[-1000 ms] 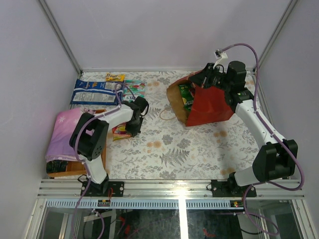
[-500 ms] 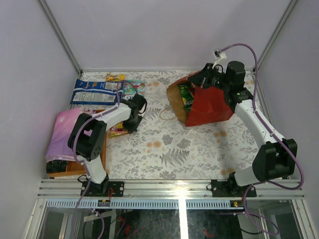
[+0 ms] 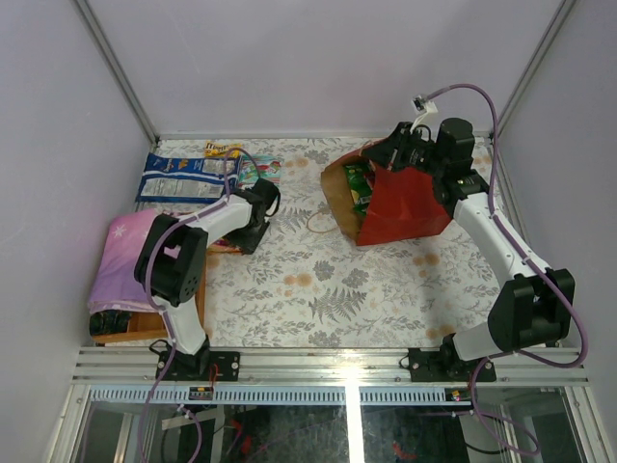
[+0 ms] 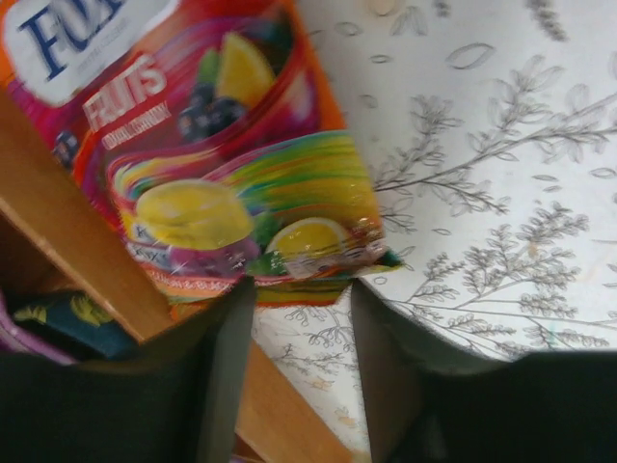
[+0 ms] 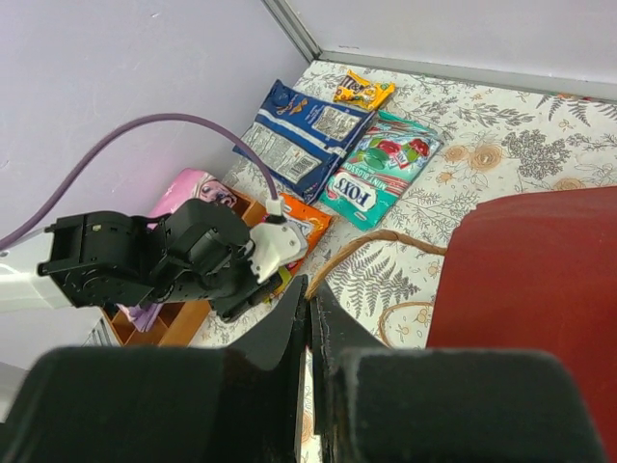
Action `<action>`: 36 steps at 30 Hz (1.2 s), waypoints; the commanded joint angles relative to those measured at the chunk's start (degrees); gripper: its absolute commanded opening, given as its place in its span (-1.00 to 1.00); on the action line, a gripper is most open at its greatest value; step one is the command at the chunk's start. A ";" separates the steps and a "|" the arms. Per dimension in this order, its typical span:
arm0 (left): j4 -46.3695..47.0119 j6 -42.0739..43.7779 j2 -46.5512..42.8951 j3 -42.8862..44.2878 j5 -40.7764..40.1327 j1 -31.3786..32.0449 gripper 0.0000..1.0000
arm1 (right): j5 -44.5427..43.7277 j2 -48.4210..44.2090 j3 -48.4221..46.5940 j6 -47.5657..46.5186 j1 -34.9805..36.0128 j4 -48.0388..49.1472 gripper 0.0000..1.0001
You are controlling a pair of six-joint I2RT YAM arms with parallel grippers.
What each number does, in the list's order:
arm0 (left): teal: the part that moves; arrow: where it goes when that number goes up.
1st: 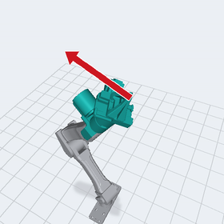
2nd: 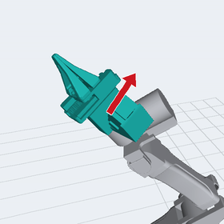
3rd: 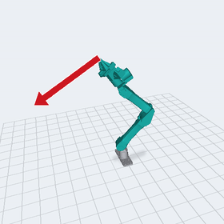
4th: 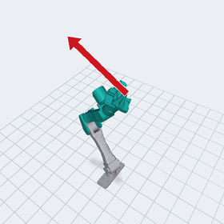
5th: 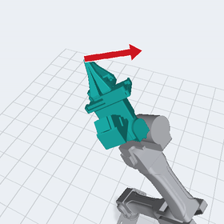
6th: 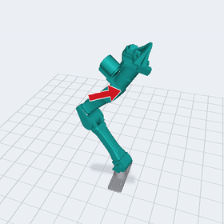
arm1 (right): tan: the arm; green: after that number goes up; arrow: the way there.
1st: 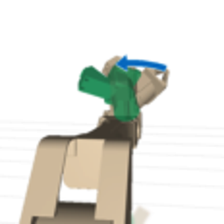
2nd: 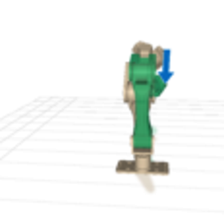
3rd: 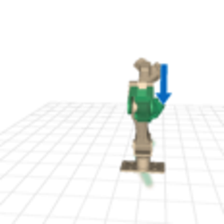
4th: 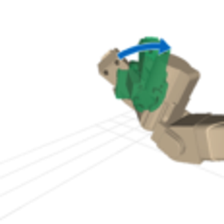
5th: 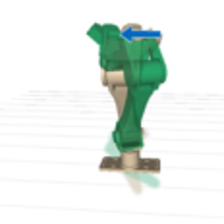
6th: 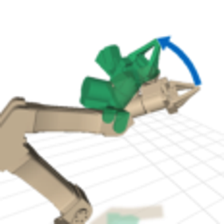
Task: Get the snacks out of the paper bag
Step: Place the snack at the center of the board, then take out the snack from the paper bag.
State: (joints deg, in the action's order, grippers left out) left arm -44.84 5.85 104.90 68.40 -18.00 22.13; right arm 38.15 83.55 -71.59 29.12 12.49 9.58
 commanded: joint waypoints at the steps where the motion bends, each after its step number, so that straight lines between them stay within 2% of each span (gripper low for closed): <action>1: -1.22 -0.81 -2.55 1.25 -7.80 -1.05 0.69 | 2.63 -0.24 -1.54 1.15 1.26 4.80 -1.00; 2: -1.46 -1.01 -3.12 1.63 -8.11 -1.02 0.96 | 2.63 -0.15 -1.57 1.18 1.41 4.78 -1.00; 3: -2.11 -1.59 -3.68 2.15 -8.27 -0.86 1.00 | 2.64 -0.02 -1.68 1.20 1.40 4.79 -1.00; 7: -2.96 -4.36 -7.74 6.25 -7.11 1.46 1.00 | 2.56 -0.03 -1.81 1.10 1.86 4.22 -1.00; 11: 2.27 -7.97 -13.76 10.09 -4.39 6.46 1.00 | 2.21 -0.64 -2.12 0.87 2.26 3.10 -1.00; 14: 13.79 -13.71 -18.76 7.23 -0.68 9.49 0.99 | 3.12 -1.19 -2.18 2.07 2.97 3.20 -1.00; 16: 24.05 -20.57 -22.29 2.79 -0.37 9.94 1.00 | 3.20 -1.57 -1.53 2.44 3.74 3.35 -1.00; 18: 34.93 -27.65 -24.71 -2.08 3.50 9.87 0.99 | 3.69 -2.08 -0.11 3.51 4.01 4.45 -1.00; 20: 42.85 -33.03 -23.05 -3.67 10.23 9.70 0.99 | 3.34 -2.84 1.65 4.16 4.03 5.15 -1.00; 25: 54.58 -43.75 -10.97 -0.06 23.74 9.95 1.00 | -1.89 -6.36 4.54 -0.28 4.03 -1.80 -1.00; 27: 58.20 -48.46 -7.14 0.72 25.02 10.04 1.00 | -3.79 -8.03 5.82 -1.88 3.87 -3.79 -1.00; 31: 61.51 -52.29 -2.33 0.83 25.29 9.77 0.95 | -6.16 -9.72 7.81 -4.32 3.17 -6.99 -1.00; 36: 65.08 -58.03 1.23 -1.56 23.32 9.82 0.82 | -6.47 -10.42 10.57 -1.68 0.12 -4.83 -1.00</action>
State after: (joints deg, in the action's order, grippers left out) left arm 9.63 -45.01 104.92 67.72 5.13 32.01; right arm 32.91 74.76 -62.72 26.85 14.83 3.27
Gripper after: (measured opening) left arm 0.939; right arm 0.037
